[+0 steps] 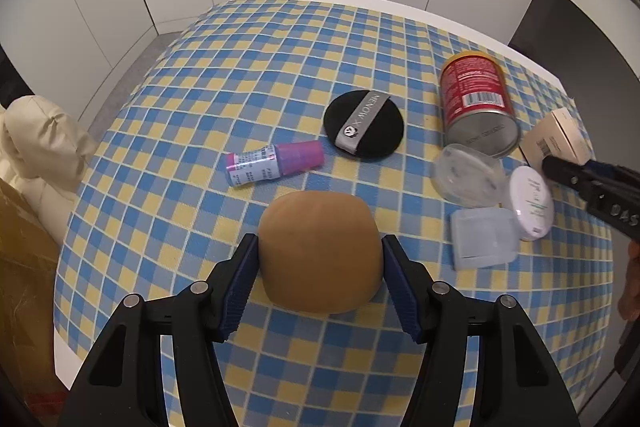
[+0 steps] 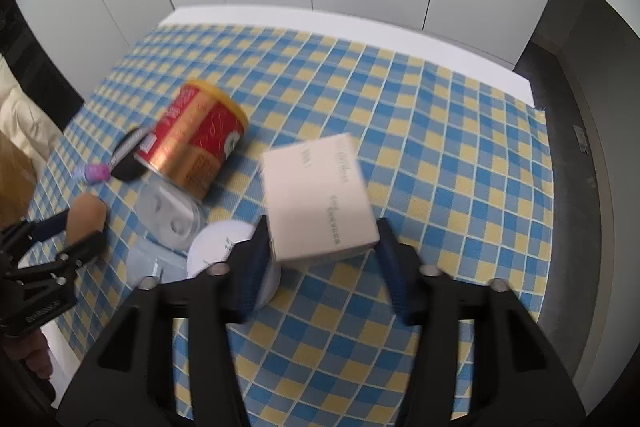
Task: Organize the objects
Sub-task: 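Grasp the tan sponge with the left tool while the right tool grasps the pink-white box, then lift the tan sponge with the left tool while the right tool lifts the pink-white box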
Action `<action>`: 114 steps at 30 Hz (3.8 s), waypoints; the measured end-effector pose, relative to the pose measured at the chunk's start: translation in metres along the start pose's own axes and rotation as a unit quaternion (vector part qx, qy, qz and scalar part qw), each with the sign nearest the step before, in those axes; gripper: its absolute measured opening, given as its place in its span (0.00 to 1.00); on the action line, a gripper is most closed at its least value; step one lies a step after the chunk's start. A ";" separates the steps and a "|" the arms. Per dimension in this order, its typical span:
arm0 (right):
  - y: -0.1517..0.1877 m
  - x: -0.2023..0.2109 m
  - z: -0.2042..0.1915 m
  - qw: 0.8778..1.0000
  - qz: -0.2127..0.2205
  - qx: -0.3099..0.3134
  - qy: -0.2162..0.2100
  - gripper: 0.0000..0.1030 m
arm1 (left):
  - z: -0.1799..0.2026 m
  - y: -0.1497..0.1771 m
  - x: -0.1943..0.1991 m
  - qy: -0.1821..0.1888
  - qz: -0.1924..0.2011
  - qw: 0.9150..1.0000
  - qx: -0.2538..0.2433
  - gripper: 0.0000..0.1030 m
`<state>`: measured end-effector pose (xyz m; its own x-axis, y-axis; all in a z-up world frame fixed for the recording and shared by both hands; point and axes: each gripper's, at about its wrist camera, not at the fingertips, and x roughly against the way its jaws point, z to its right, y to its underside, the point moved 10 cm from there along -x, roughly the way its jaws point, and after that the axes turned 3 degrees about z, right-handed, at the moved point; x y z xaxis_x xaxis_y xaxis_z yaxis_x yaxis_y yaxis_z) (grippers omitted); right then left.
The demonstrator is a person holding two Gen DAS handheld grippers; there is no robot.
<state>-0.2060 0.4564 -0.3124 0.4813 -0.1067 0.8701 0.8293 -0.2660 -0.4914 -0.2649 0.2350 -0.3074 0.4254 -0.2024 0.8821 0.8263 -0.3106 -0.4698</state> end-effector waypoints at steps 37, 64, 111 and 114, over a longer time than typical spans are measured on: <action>-0.005 0.196 -0.020 0.995 0.094 -0.035 -0.029 0.43 | 0.044 -0.043 0.177 0.023 0.099 0.995 -0.015 0.60; 0.057 0.274 -0.010 0.993 0.107 -0.044 -0.007 0.43 | 0.073 0.007 0.244 0.051 0.136 0.989 -0.026 0.60; 0.028 0.255 -0.020 0.992 0.111 -0.064 -0.016 0.43 | 0.029 -0.019 0.237 0.042 0.167 0.985 -0.004 0.60; 0.024 0.252 -0.027 0.992 0.111 -0.063 -0.019 0.43 | 0.018 -0.019 0.236 0.038 0.165 0.986 0.005 0.60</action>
<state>-0.0720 0.3975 -0.1038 0.6609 -0.1406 0.7372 0.6606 -0.3571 -0.6604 -0.1731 0.2101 -0.0898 0.6434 -0.3601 0.6755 0.6513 -0.2062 -0.7303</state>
